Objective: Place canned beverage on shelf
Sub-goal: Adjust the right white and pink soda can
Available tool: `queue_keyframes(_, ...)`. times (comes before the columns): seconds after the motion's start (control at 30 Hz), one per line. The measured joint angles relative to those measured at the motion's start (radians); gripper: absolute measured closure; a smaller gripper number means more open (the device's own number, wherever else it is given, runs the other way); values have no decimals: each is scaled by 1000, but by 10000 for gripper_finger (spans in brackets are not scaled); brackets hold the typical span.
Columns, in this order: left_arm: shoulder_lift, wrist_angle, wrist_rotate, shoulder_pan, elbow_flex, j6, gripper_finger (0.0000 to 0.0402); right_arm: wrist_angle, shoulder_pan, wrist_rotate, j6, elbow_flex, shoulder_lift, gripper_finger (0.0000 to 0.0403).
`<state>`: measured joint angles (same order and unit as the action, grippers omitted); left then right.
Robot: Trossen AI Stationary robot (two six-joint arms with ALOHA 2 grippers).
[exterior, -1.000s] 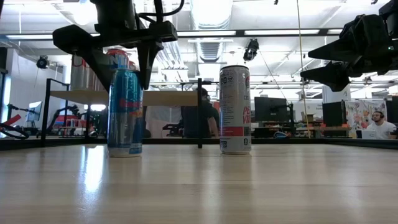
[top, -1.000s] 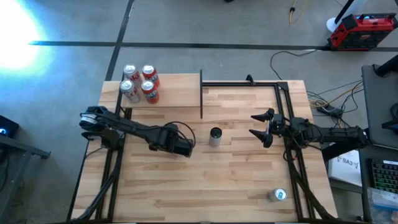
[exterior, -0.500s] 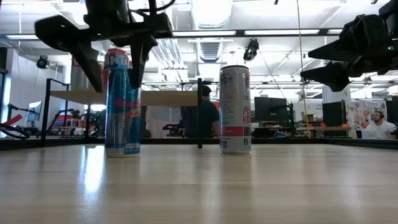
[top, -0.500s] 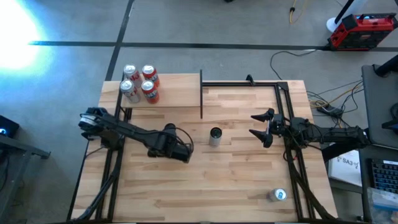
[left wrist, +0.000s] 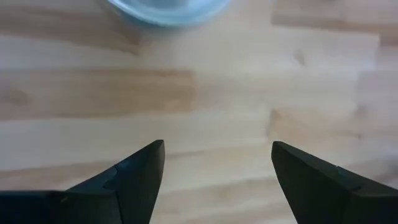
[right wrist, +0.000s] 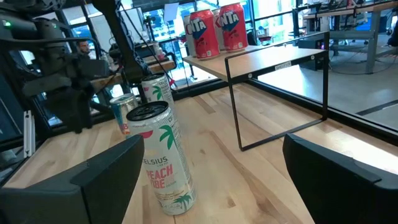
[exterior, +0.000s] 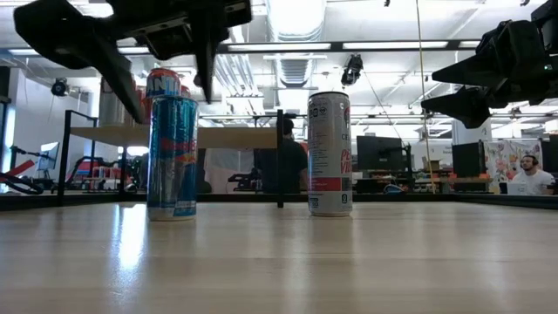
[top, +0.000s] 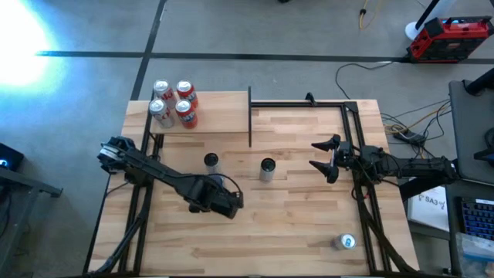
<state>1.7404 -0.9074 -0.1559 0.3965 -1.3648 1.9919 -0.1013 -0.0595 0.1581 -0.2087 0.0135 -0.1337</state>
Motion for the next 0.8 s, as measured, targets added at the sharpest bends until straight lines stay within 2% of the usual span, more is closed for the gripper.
queue_keyframes(0.13, 56, 39, 36, 2, -48, -1, 122, 0, 0, 0, 0, 0, 0, 35)
queue_keyframes(0.3, 157, -17, 37, 5, -195, -44, 122, 0, 0, 0, 0, 0, 0, 35)
queue_keyframes(0.67, 457, -304, 34, 5, -671, -240, 122, 0, 0, 0, 0, 0, 0, 35)
queue_keyframes(0.8, 529, -413, 34, 7, -813, -279, 122, 0, 0, 0, 0, 0, 0, 35)
